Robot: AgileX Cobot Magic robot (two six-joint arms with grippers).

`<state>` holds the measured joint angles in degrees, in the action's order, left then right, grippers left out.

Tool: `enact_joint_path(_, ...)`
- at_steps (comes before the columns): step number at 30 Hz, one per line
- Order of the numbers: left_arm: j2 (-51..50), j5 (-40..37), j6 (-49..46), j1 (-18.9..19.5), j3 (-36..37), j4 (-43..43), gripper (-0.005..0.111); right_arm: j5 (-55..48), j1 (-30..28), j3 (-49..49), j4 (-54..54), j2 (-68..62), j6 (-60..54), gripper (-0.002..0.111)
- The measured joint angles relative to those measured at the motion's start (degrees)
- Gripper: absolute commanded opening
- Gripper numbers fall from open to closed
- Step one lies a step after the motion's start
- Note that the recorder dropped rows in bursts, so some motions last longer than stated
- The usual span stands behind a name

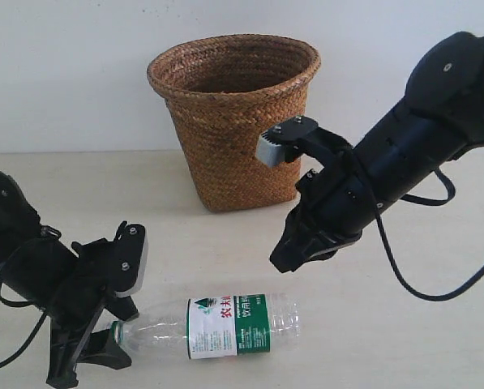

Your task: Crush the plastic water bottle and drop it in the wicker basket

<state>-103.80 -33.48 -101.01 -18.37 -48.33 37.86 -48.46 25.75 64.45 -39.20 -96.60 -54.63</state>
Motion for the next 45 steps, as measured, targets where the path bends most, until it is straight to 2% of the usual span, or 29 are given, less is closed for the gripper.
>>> enact_joint_path(3, 0.0, 0.1, -0.1, 0.0, 0.0, 0.0, 0.031, 1.1, 0.0, 0.0, -1.3, -1.5, 0.0, 0.000)
enact_joint_path(10, -0.7, 0.1, -0.3, 0.0, 0.0, 0.0, 0.004, 4.4, 0.0, 0.0, -8.1, -3.9, -0.5, 0.000)
enact_joint_path(18, -1.2, 0.2, -0.2, 0.0, 0.0, 0.0, 0.004, 5.3, 4.3, 1.5, -11.9, -7.5, -0.2, 0.000)
enact_joint_path(22, -1.2, 0.2, 0.2, 0.0, 0.0, 0.0, 0.004, 4.3, 6.1, 6.4, -11.7, -10.3, 6.5, 0.000)
enact_joint_path(29, -1.2, 0.2, 0.5, 0.0, 0.0, 0.1, 0.004, -1.4, 6.2, 11.1, -10.4, -17.0, 12.8, 0.000)
enact_joint_path(35, -1.2, 0.2, 0.5, 0.0, 0.0, 0.7, 0.004, -0.5, 6.2, 11.7, -9.9, -20.7, 13.5, 0.000)
enact_joint_path(45, -1.2, -1.1, 0.4, -0.2, 0.0, 1.2, 0.004, 1.6, 6.2, 14.0, -1.2, -23.1, 18.2, 0.000)
